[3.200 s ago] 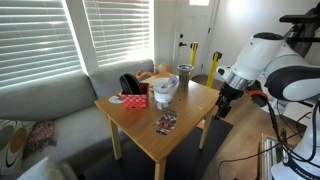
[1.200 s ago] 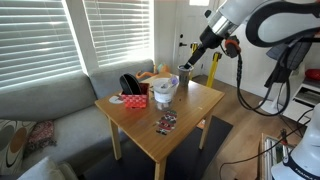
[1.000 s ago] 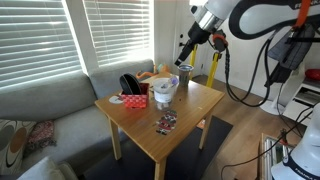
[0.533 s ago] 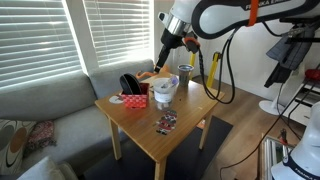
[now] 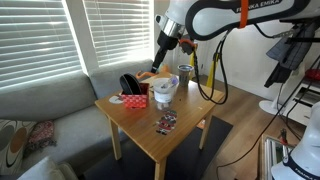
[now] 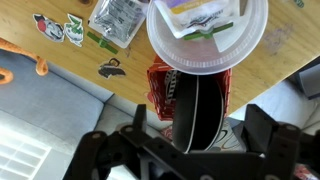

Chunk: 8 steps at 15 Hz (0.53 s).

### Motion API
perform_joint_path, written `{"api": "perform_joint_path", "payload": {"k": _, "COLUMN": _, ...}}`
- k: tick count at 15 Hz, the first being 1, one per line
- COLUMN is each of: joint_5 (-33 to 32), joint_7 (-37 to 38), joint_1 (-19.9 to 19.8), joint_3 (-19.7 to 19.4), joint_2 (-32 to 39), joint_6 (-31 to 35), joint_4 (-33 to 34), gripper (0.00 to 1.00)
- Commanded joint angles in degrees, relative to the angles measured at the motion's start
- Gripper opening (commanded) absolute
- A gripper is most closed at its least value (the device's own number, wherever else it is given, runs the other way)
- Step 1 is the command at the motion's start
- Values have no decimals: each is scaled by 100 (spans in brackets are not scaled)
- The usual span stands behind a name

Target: Remove the black purse from the red box and put it on the table to the right

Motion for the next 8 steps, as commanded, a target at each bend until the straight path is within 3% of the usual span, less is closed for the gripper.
{"api": "perform_joint_path", "payload": {"k": 1, "joint_5": -271, "joint_7": 1312, "joint_1": 91, "joint_3": -31, "joint_2": 565, "joint_6": -158, "joint_4": 541, "gripper": 100}}
{"api": "perform_joint_path", "payload": {"k": 4, "joint_5": -321, "joint_7": 2041, "joint_1": 160, "joint_3": -81, "joint_2": 917, "joint_6": -292, "joint_4": 882, "gripper": 100}}
{"api": "perform_joint_path", "payload": {"k": 5, "joint_5": -140, "joint_7": 1538, "joint_1": 84, "joint_3": -69, "joint_2": 608, "joint_6": -29, "joint_4": 443, "gripper": 100}}
{"api": "perform_joint_path", "payload": {"k": 8, "joint_5": -163, "joint_7": 1827, "joint_1": 123, "joint_3": -93, "joint_2": 863, "joint_6": -77, "joint_4": 672, "gripper": 100}}
